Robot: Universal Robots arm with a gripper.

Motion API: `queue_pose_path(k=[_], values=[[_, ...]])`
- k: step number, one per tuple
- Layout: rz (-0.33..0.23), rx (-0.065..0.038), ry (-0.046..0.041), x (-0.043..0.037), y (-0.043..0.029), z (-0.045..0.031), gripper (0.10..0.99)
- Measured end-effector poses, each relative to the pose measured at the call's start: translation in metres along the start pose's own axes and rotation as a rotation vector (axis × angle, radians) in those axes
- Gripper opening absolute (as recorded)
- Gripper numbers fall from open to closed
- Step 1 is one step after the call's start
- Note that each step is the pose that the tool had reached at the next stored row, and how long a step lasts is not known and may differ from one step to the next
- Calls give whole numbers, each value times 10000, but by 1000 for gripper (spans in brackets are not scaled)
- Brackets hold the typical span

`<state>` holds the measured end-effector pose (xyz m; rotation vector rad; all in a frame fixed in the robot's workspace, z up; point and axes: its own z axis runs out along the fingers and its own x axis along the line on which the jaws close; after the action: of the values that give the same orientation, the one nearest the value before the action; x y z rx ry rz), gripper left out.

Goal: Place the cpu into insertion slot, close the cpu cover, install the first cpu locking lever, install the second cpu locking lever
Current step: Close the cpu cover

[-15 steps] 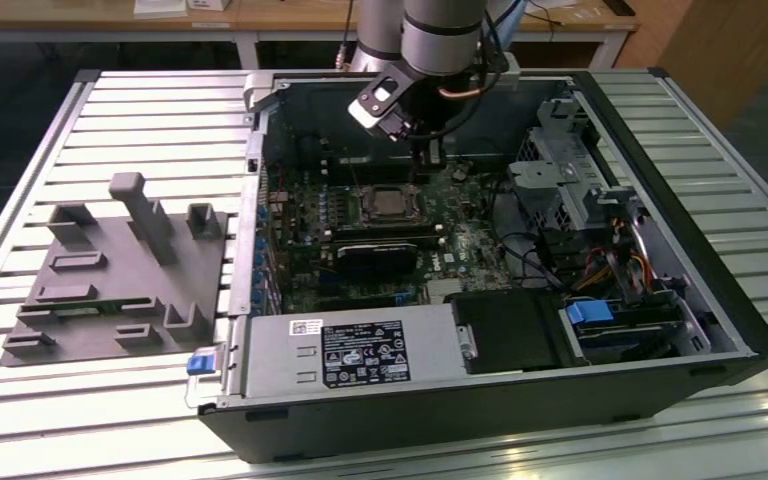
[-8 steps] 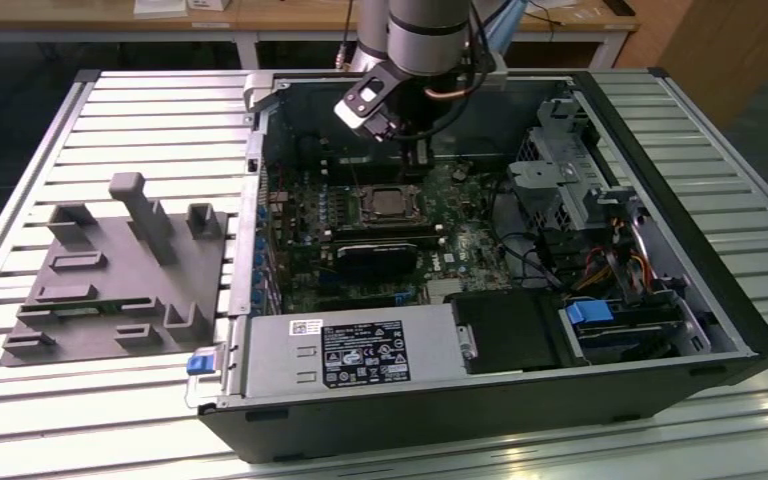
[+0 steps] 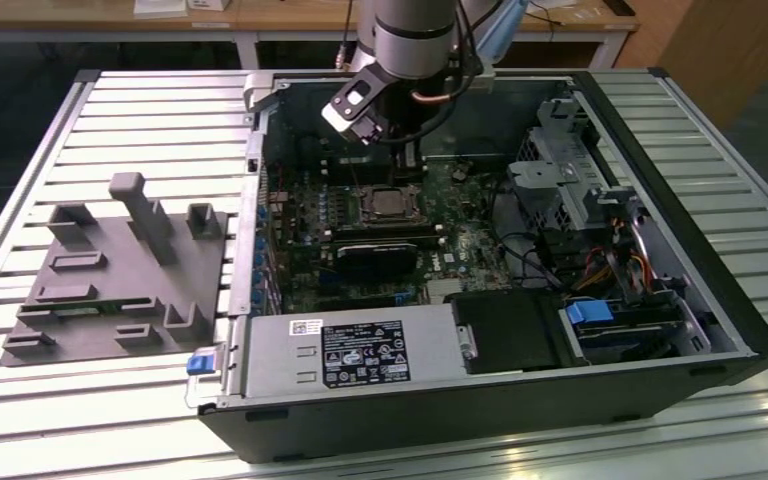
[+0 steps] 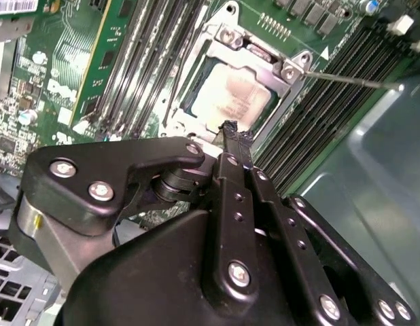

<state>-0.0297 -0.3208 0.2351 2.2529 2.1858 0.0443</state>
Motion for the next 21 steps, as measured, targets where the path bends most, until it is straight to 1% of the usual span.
queue_pose_path(k=[9,14,21], values=[[0,0,0,-12,-54,82,106],[0,-1,1,-28,-87,104,106],[1,1,-1,-45,-102,137,106]])
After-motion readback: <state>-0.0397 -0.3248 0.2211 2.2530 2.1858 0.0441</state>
